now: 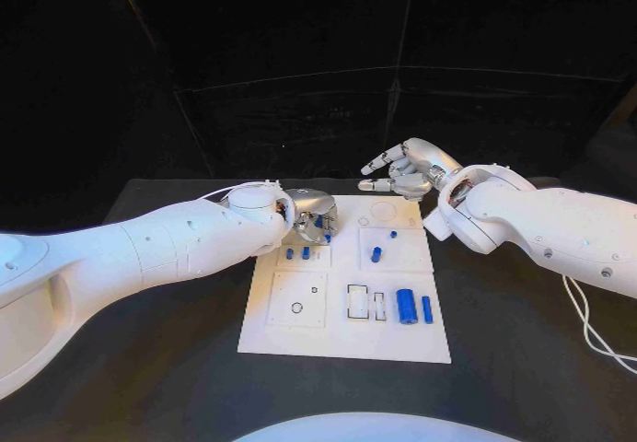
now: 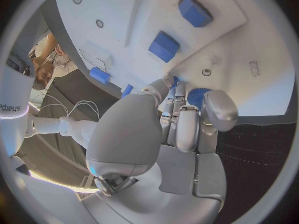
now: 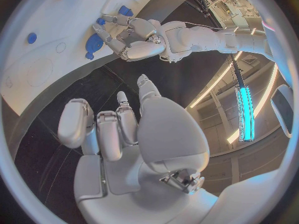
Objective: Assemble the parts on the task board
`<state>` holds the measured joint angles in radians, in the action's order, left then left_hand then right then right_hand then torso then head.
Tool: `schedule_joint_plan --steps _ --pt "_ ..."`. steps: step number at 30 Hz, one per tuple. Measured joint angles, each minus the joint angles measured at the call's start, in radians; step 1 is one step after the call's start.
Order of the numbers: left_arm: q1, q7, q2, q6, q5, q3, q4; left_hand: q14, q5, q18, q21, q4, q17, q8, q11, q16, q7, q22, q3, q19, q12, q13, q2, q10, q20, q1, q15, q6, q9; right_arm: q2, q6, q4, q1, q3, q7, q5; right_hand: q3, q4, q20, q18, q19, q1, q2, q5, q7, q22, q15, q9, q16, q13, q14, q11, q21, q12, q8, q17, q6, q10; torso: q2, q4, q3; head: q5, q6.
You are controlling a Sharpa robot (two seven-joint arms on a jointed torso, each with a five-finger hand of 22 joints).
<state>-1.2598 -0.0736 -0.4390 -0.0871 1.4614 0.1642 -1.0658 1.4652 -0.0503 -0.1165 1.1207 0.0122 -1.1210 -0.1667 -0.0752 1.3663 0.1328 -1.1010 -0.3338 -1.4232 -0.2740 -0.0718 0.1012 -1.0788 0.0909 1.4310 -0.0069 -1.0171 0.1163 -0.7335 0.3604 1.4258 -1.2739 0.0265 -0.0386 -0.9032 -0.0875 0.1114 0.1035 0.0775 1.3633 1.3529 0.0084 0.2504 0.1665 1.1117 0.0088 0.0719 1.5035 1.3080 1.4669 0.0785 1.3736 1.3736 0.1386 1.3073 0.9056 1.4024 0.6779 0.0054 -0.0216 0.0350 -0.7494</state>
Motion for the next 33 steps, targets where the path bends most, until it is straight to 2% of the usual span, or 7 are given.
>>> schedule_joint_plan --steps 3,15,22,27,30,33 --pt "0.0 0.004 0.0 0.001 -0.001 0.0 0.001 0.0 0.0 0.0 0.011 -0.01 -0.001 0.0 0.005 0.0 -0.002 -0.015 -0.023 -0.004 0.0 0.0 -0.013 -0.016 -0.004 0.013 0.0 -0.013 0.0 0.0 0.0 0.0 0.0 0.0 0.0 0.0 0.0 0.0 0.0 0.0 0.0 0.0 0.0 0.0 0.0 0.0 0.0 0.0 0.0 0.0 0.0 0.0 0.0 0.0 0.0 0.0 0.0 0.0 0.0 -0.0003 0.0 -0.001 0.0" --pt "-0.001 0.017 0.005 0.004 -0.004 -0.002 0.009 0.0 0.001 0.0 0.022 -0.04 0.005 0.007 0.011 0.0 -0.003 -0.03 -0.081 -0.007 0.012 0.0 -0.019 -0.049 -0.007 0.019 -0.007 -0.048 -0.003 0.001 0.0 0.0 0.0 0.0 0.0 0.0 0.0 0.0 0.0 0.0 0.0 0.0 0.0 0.0 0.0 0.0 0.0 0.0 0.0 0.0 0.0 0.0 0.0 0.0 0.0 0.0 0.0 0.0 0.0 -0.0004 0.0 -0.003 -0.002" --pt "0.001 0.015 0.004 -0.005 -0.008 -0.001 0.007 0.0 0.001 0.0 0.026 -0.041 0.008 0.008 0.013 0.0 -0.003 -0.036 -0.09 -0.01 0.018 -0.002 -0.027 -0.068 -0.01 0.009 -0.007 -0.066 -0.004 0.001 -0.001 0.0 0.0 0.0 0.0 0.0 -0.002 0.002 0.0 0.0 0.0 0.001 0.007 0.0 0.0 0.0 0.0 0.0 0.0 0.0 0.0 0.0 0.0 0.0 0.0 0.001 0.0 0.0 0.0 -0.0004 0.0 -0.002 -0.001" --pt "0.006 0.013 -0.014 -0.024 -0.021 -0.003 -0.011 0.0 0.001 0.0 0.026 -0.041 0.009 0.011 0.013 0.0 -0.006 -0.04 -0.09 -0.01 0.02 -0.003 -0.029 -0.068 -0.01 0.007 -0.007 -0.07 -0.003 0.001 -0.001 0.0 0.0 0.0 0.0 0.0 -0.002 0.002 0.0 0.0 0.0 0.0 0.008 0.0 0.0 0.0 0.0 0.0 0.0 0.0 0.0 0.0 0.0 0.0 0.0 0.001 0.0 0.0 0.0 0.0002 0.0002 -0.002 0.001" --pt "0.011 0.013 -0.028 -0.033 -0.032 -0.02 -0.027 0.0 0.001 0.0 0.03 -0.042 0.009 0.012 0.016 0.0 -0.004 -0.041 -0.091 -0.01 0.02 -0.004 -0.029 -0.072 -0.01 0.007 -0.007 -0.071 -0.003 0.0 -0.001 0.0 0.0 0.0 0.0 0.0 -0.002 0.002 0.0 0.0 0.0 0.0 0.008 0.0 0.0 0.0 0.0 0.0 0.0 0.0 0.0 0.0 0.0 0.0 0.0 0.001 0.0 0.0 0.0 0.0012 0.0003 -0.002 0.002" --pt "0.01 0.013 -0.046 -0.045 -0.047 -0.046 -0.05 0.0 0.001 0.0 0.03 -0.045 0.009 0.012 0.016 0.0 -0.004 -0.043 -0.094 -0.01 0.026 -0.004 -0.029 -0.072 -0.01 0.007 -0.007 -0.071 -0.003 -0.001 -0.001 0.0 0.0 0.0 -0.001 0.0 -0.002 0.002 0.0 0.0 0.0 0.0 0.008 0.0 0.0 0.0 0.0 0.0 0.0 0.0 0.0 0.0 0.0 0.0 0.0 0.001 0.0 0.0 -0.001 0.0013 0.0003 0.0 0.004"
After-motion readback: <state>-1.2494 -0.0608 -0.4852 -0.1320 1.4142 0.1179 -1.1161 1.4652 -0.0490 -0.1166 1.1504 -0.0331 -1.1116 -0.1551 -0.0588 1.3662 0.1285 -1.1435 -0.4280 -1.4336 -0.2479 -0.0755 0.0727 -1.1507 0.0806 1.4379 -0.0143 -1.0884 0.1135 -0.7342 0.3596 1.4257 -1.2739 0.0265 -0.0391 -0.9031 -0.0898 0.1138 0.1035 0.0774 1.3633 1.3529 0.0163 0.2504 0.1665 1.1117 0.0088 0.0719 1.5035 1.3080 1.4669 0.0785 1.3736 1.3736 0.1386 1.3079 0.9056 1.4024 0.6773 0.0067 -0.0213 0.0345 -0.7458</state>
